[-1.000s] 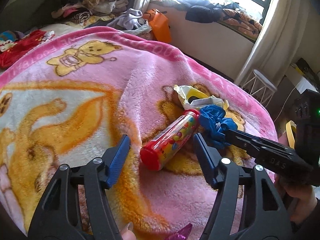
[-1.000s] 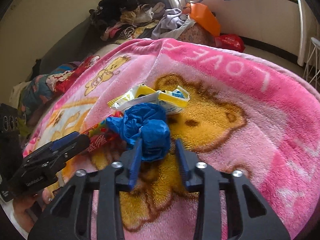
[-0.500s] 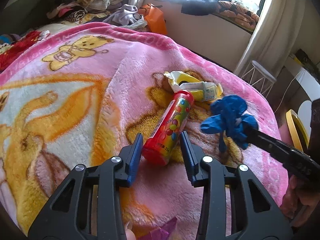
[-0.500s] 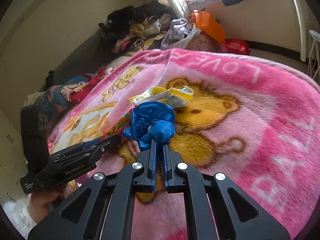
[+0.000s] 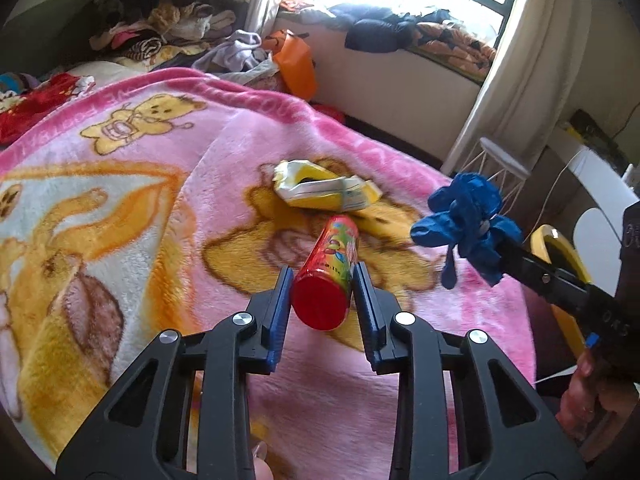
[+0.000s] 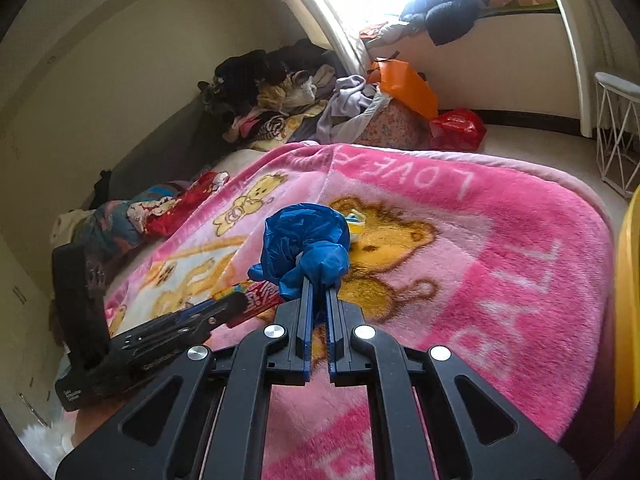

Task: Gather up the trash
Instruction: 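Carry the blue bag and red candy tube over the bin with both tools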

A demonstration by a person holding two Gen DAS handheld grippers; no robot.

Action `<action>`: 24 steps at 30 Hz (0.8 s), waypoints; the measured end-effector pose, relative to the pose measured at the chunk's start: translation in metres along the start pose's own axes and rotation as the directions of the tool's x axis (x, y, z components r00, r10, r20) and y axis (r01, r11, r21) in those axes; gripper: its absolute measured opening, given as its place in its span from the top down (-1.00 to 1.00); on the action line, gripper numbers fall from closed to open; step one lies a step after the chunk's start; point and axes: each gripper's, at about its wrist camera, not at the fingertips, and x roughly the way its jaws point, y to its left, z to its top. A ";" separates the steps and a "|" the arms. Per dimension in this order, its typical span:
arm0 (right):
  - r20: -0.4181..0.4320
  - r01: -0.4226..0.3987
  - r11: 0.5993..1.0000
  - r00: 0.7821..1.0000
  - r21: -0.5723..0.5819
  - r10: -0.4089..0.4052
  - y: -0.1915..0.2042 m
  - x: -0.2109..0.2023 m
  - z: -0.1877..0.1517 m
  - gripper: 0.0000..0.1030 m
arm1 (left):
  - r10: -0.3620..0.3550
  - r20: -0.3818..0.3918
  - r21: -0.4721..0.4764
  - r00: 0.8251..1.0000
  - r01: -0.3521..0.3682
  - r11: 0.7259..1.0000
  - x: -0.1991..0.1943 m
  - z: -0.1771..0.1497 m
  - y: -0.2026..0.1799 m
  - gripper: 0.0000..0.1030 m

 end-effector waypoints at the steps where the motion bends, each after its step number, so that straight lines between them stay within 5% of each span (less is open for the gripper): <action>1: 0.000 0.009 1.000 1.000 0.001 -0.009 -0.002 -0.003 0.002 0.89 | -0.007 0.007 -0.003 1.000 0.007 1.000 -0.003 0.000 -0.003 0.53; 24: 0.059 0.159 0.987 0.985 0.018 -0.160 -0.038 -0.058 0.014 0.89 | -0.094 0.106 0.050 0.990 0.089 0.995 -0.044 0.009 -0.070 0.55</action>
